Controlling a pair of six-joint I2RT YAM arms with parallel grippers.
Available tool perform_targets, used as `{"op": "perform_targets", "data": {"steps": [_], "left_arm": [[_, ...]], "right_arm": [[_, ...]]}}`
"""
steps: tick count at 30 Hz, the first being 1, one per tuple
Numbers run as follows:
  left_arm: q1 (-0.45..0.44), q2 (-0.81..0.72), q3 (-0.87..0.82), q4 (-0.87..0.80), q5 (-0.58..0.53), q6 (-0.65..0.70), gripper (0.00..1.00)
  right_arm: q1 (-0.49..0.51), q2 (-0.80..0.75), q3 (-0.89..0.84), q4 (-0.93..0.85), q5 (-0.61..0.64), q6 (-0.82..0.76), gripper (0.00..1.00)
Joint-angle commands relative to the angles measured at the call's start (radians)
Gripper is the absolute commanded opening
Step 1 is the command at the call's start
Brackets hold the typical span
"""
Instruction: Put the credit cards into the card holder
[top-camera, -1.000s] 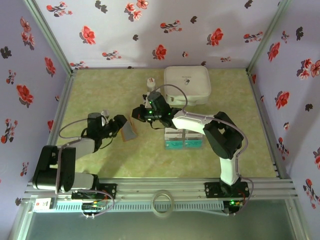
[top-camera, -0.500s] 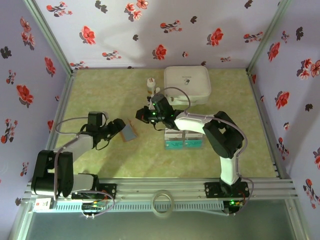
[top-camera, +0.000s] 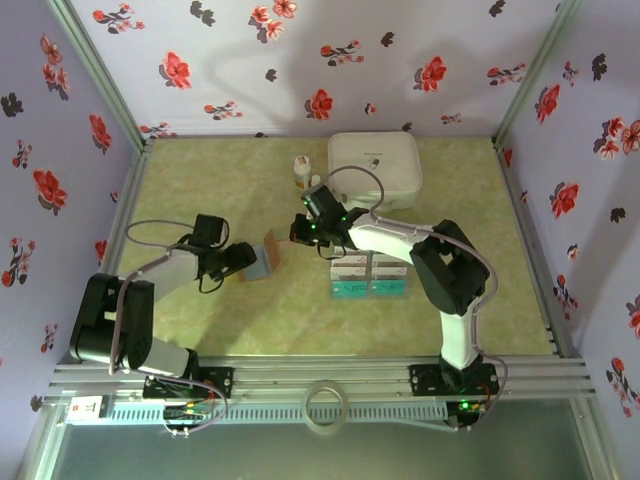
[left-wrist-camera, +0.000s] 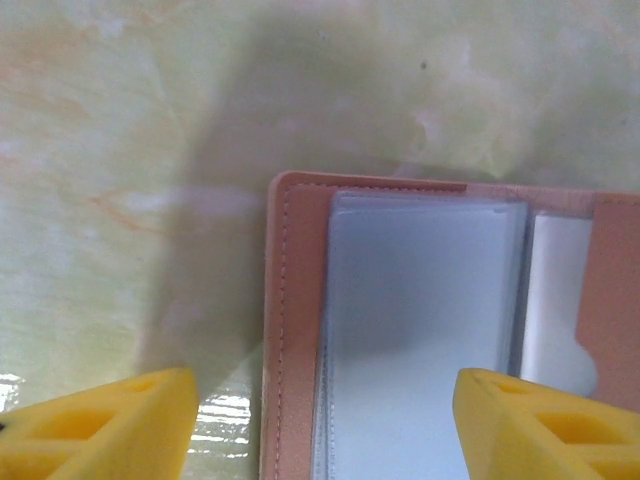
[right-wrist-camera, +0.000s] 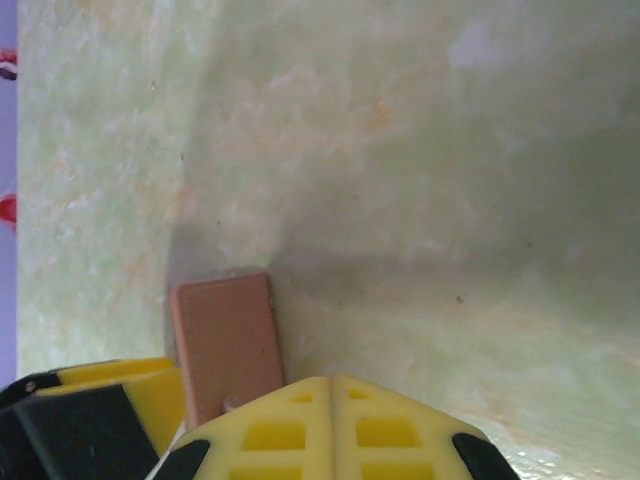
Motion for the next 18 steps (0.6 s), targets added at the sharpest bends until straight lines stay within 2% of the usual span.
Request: {"op": "perform_targets", "data": {"steps": [1,3,10,18], "left_arm": [[-0.031,0.035,0.048,-0.083,-0.092,0.058,0.69],[-0.044,0.045,0.065,-0.098,-0.114,0.068,0.68],[-0.051,0.078,0.075,-0.109,-0.142,0.085,0.68],[-0.058,0.094,0.075,-0.108,-0.158,0.096,0.68]], "right_arm": [[-0.003,0.048,0.062,-0.125,0.076,-0.073,0.04],[-0.004,0.066,0.084,-0.135,0.066,-0.080,0.08],[-0.003,0.036,0.104,-0.125,0.032,-0.105,0.33],[0.016,-0.071,0.103,-0.145,0.042,-0.120,0.38]]}}
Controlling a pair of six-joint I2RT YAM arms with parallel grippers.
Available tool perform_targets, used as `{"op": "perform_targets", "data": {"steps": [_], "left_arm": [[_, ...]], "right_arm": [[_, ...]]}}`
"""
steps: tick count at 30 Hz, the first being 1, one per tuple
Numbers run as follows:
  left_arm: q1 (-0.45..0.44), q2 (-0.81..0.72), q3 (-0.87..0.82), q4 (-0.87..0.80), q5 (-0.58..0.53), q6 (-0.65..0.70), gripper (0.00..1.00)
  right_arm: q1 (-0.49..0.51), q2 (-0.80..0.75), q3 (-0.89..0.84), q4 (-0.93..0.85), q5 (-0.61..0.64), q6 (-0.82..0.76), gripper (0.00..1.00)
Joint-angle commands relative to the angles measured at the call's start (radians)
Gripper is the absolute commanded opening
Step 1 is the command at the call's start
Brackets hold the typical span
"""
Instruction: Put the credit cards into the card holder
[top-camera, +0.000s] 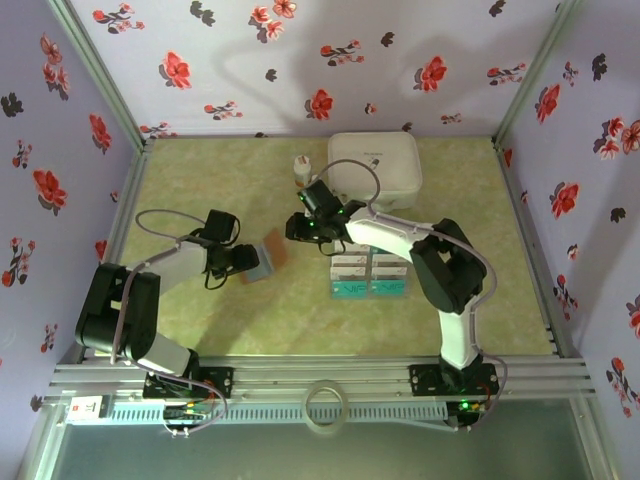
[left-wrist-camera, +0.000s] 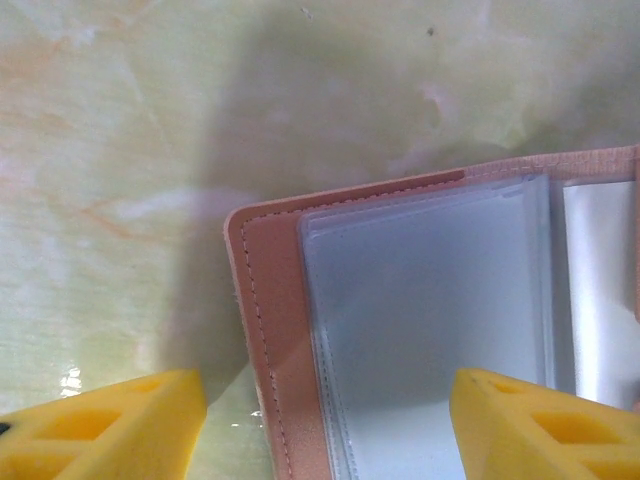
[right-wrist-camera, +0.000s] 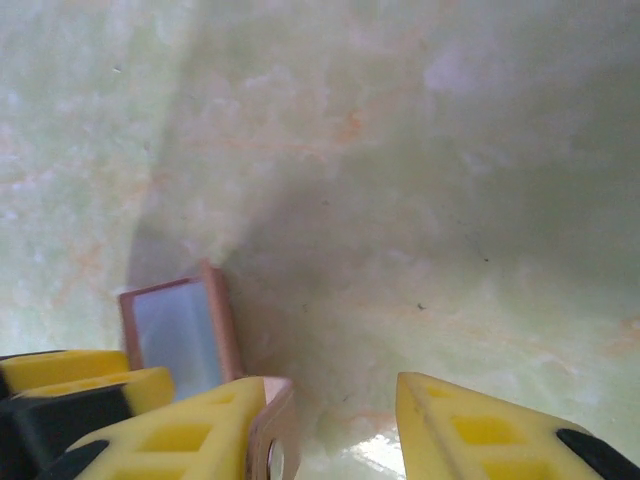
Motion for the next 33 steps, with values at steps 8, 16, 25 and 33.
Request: {"op": "perform_targets", "data": {"steps": [8,16,25,33], "left_arm": [[-0.006,0.038,0.008,-0.023,-0.056,0.040,0.68],[-0.006,0.043,0.018,-0.023,-0.056,0.042,0.68],[-0.005,0.047,0.027,-0.031,-0.055,0.041,0.68],[0.025,0.013,0.029,-0.039,-0.041,0.037,0.69]], "right_arm": [[0.083,-0.081,0.057,-0.001,-0.009,-0.023,0.27],[0.156,-0.007,0.082,0.024,-0.050,-0.013,0.05],[0.110,0.059,-0.024,0.125,-0.046,0.026,0.00],[0.066,0.106,-0.073,0.153,-0.051,0.032,0.00]]}}
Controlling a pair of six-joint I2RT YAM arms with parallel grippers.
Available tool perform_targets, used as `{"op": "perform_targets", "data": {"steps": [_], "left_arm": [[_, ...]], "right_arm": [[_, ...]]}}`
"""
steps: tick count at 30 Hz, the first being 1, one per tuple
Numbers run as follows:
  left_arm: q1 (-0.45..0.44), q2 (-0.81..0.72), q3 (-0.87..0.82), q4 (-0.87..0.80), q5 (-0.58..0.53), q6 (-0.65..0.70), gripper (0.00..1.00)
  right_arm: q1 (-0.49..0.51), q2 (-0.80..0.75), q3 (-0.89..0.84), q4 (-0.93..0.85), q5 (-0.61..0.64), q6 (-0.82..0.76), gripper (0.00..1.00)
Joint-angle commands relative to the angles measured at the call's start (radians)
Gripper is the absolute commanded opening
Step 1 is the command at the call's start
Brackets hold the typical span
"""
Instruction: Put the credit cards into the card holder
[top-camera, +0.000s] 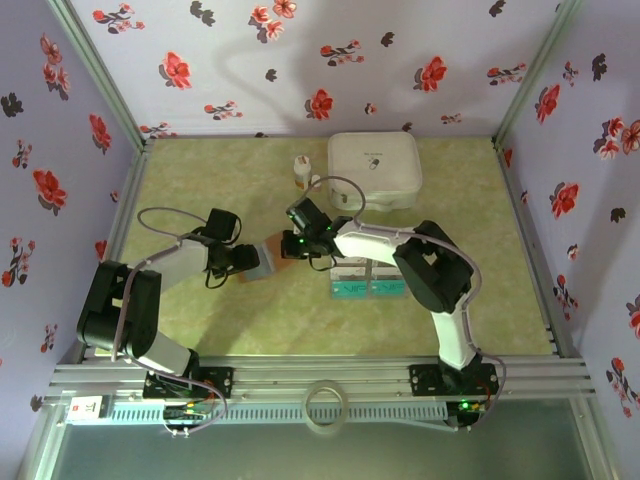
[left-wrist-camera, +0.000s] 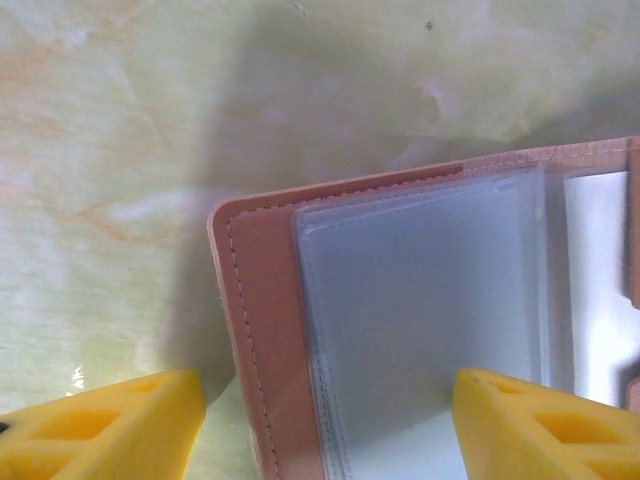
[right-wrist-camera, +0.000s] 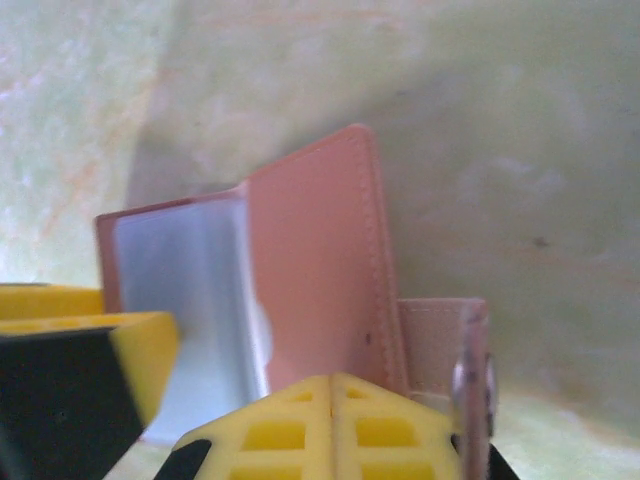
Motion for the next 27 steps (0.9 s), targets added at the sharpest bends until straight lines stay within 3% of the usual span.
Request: {"op": "perform_targets", "data": {"steps": [1,6,15,27], "left_arm": [[0.031,-0.010,0.009,-0.016,-0.024,0.024,0.69],[0.078,-0.075,-0.015,0.015,0.060,0.009,0.71],[0.208,-0.151,-0.113,0.196,0.321,-0.079,0.70],[0.241,-0.119,-0.194,0.352,0.393,-0.161,0.46]], "right_arm": [[-0.004,0.030,-0.016,0.039,-0.009,0.021,0.00],[-0.004,0.039,-0.030,0.054,-0.019,0.031,0.00],[-0.002,0.042,-0.051,0.060,-0.019,0.040,0.00],[-0.002,0.049,-0.056,0.056,-0.018,0.040,0.00]]}}
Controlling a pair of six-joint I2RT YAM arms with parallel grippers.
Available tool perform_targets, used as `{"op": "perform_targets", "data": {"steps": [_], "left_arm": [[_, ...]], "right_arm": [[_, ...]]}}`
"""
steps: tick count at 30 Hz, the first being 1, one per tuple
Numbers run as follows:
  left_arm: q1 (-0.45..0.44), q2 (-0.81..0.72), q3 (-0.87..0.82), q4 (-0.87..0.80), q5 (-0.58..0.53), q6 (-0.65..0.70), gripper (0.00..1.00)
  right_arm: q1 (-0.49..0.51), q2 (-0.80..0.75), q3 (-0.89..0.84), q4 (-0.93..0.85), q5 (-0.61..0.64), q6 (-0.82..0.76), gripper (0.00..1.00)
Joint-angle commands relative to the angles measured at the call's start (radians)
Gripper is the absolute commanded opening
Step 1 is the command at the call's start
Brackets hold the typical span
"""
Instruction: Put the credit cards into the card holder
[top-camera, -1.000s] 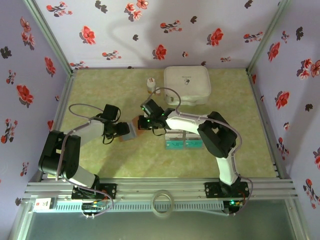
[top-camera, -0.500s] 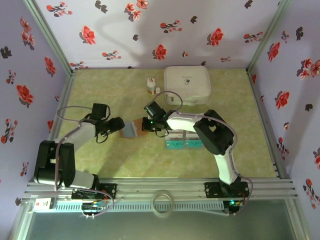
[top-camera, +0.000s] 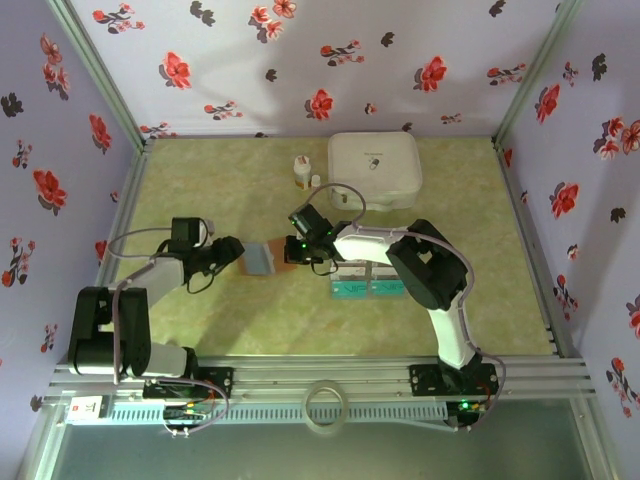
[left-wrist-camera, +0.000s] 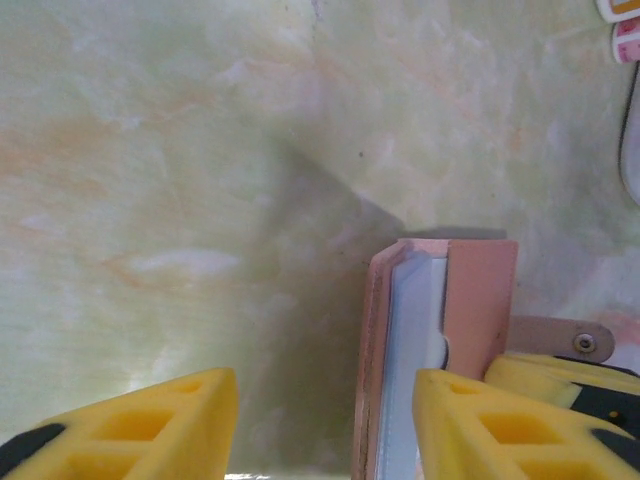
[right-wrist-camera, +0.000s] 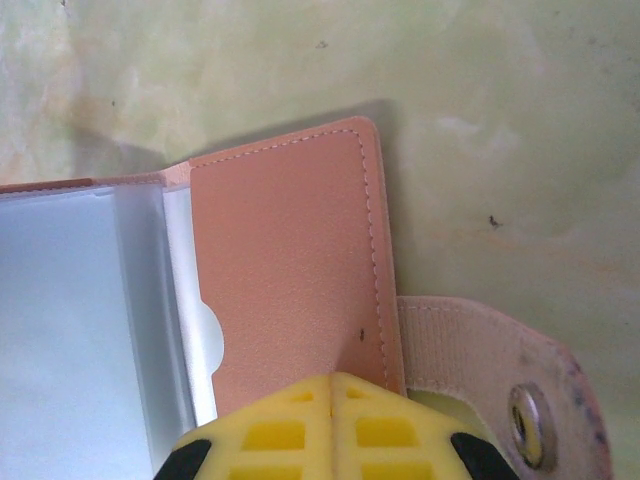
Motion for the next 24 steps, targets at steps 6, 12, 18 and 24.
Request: {"op": "perform_targets", "data": {"steps": [6,12,18,24], "left_arm": [[0.012,0.014,-0.038,0.084,0.033,-0.040,0.34],[0.012,0.015,-0.047,0.099,0.034,-0.049,0.21],[0.014,0.007,-0.052,0.102,0.034,-0.058,0.22],[0.017,-0.016,-0.062,0.109,0.033,-0.066,0.24]], "right_arm": [[0.005,0.016,-0.017,0.008,-0.005,0.014,0.00],[0.005,0.021,-0.020,0.011,-0.005,0.015,0.00],[0.006,0.021,-0.022,0.010,-0.004,0.014,0.00],[0.004,0.020,-0.025,0.008,-0.003,0.015,0.00]]}}
